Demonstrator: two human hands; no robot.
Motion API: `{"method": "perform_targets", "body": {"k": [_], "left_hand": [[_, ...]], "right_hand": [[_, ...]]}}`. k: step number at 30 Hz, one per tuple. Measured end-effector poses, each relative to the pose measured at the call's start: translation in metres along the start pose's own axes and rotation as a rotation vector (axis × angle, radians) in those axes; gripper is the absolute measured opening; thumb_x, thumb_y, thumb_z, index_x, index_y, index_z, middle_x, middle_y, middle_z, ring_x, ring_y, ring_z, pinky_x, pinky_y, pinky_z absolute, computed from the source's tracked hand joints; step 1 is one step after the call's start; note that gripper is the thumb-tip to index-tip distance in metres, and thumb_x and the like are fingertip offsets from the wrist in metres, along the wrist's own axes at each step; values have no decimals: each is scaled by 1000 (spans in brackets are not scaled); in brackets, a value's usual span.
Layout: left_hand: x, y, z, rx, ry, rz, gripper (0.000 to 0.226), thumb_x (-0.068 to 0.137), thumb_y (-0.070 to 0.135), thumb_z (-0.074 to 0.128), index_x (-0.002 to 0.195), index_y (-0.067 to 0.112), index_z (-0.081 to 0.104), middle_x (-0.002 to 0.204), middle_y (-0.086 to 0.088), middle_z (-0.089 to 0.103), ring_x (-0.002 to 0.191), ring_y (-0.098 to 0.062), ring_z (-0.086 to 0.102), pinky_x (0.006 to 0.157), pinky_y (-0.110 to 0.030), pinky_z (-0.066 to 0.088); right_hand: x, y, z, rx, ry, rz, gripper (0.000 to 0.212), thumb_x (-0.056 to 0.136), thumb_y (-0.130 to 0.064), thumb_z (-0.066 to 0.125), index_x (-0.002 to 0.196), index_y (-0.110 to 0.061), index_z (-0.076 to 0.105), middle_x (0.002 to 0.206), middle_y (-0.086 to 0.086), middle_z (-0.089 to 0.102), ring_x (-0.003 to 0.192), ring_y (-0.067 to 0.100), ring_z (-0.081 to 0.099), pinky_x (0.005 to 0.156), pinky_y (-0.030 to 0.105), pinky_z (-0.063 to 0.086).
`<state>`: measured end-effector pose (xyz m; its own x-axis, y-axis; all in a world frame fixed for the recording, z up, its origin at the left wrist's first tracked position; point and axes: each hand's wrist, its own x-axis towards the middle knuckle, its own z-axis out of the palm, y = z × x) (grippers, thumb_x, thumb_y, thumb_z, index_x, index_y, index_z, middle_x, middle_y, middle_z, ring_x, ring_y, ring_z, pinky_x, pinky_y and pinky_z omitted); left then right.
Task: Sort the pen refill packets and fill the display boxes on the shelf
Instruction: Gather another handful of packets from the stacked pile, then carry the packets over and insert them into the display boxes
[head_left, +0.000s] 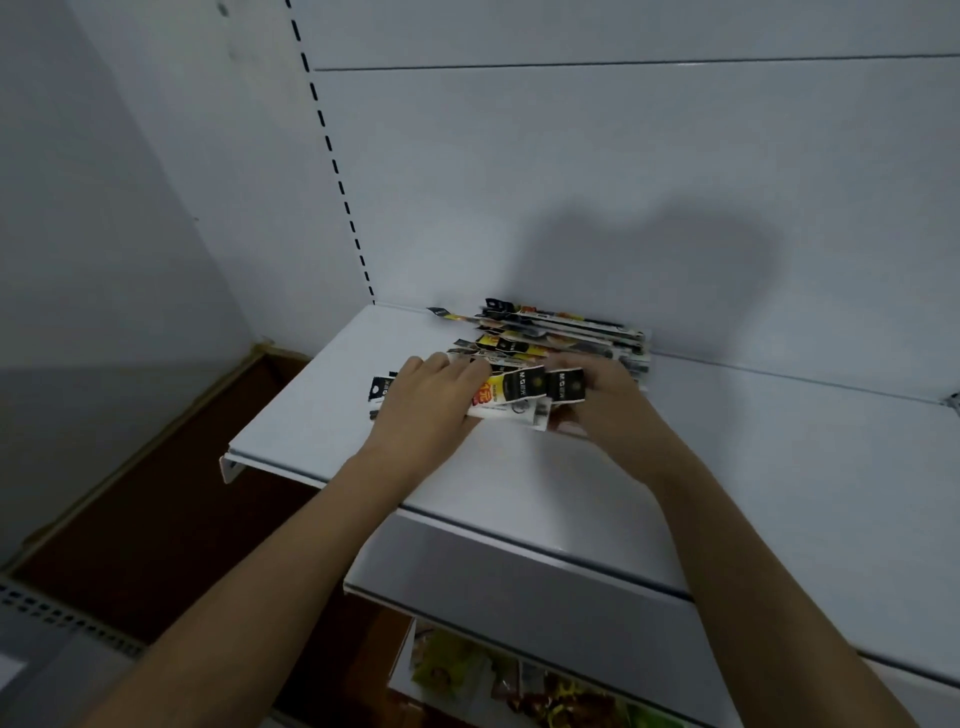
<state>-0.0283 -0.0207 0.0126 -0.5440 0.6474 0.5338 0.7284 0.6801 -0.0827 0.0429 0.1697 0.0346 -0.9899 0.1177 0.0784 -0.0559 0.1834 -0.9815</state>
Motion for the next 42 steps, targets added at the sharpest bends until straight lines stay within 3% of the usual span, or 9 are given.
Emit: {"method": "perform_targets", "body": {"k": [3, 9, 14, 17, 21, 24, 29, 34, 42], "left_hand": [[-8, -2, -8, -102, 5, -73, 29, 79, 19, 79, 101, 8, 63, 78, -9, 69, 59, -35, 63, 52, -26, 29], [-20, 7, -20, -377, 45, -241, 41, 94, 26, 63, 134, 17, 55, 108, -6, 71, 94, -30, 66, 70, -30, 43], [-31, 6, -36, -656, 16, -229, 16, 94, 25, 64, 96, 10, 60, 84, -2, 66, 68, -21, 57, 61, -30, 37], [-37, 26, -63, -954, -119, -247, 31, 98, 34, 57, 75, 14, 50, 64, 2, 51, 56, -15, 45, 55, -31, 36], [-49, 66, -94, -1319, -248, -203, 43, 99, 37, 55, 75, 2, 49, 58, -16, 54, 51, -16, 52, 52, -26, 46], [-59, 108, -97, -1435, -347, -178, 32, 98, 28, 58, 72, 13, 49, 55, -7, 47, 48, -14, 47, 50, -19, 42], [-90, 174, -82, -1508, -516, -134, 24, 97, 26, 62, 77, 16, 54, 57, 5, 45, 51, -12, 43, 53, -29, 42], [-129, 259, -70, -1474, -618, -112, 26, 97, 32, 61, 80, 13, 56, 56, 8, 45, 52, -8, 45, 57, -28, 43], [-190, 451, -120, -1510, -677, 168, 54, 102, 37, 50, 62, 1, 49, 52, -5, 49, 54, -27, 54, 64, -33, 50]], "right_hand": [[-1, -14, 8, 163, 193, -131, 37, 108, -27, 32, 105, -21, 68, 106, 3, 72, 97, 22, 66, 81, 37, 52], [-26, -28, 72, -181, 165, -216, 32, 107, -26, 36, 115, -15, 65, 103, -5, 65, 95, 5, 59, 80, 17, 44], [-66, -44, 83, -60, 354, -192, 31, 107, -31, 35, 125, -22, 60, 116, -8, 66, 108, 2, 61, 92, 17, 47], [-109, -46, 72, -19, 502, -43, 36, 107, -34, 35, 120, -16, 64, 113, 2, 70, 102, 18, 67, 91, 35, 55], [-186, -37, 58, -202, 558, 153, 32, 105, -35, 42, 102, -19, 70, 97, -1, 73, 89, 18, 68, 80, 32, 56], [-256, -29, 44, -451, 559, 307, 26, 101, -37, 49, 100, -20, 68, 97, -4, 70, 89, 14, 65, 78, 31, 51], [-385, -19, 27, -613, 561, 664, 26, 101, -42, 49, 108, -21, 64, 99, -5, 63, 89, 14, 60, 76, 33, 48], [-510, 11, 18, -590, 766, 768, 24, 101, -39, 50, 103, -20, 66, 93, -2, 66, 78, 8, 58, 61, 27, 41], [-694, 21, -10, -508, 1045, 911, 20, 99, -43, 51, 103, -29, 65, 99, -11, 64, 90, 8, 60, 80, 37, 54]]}}
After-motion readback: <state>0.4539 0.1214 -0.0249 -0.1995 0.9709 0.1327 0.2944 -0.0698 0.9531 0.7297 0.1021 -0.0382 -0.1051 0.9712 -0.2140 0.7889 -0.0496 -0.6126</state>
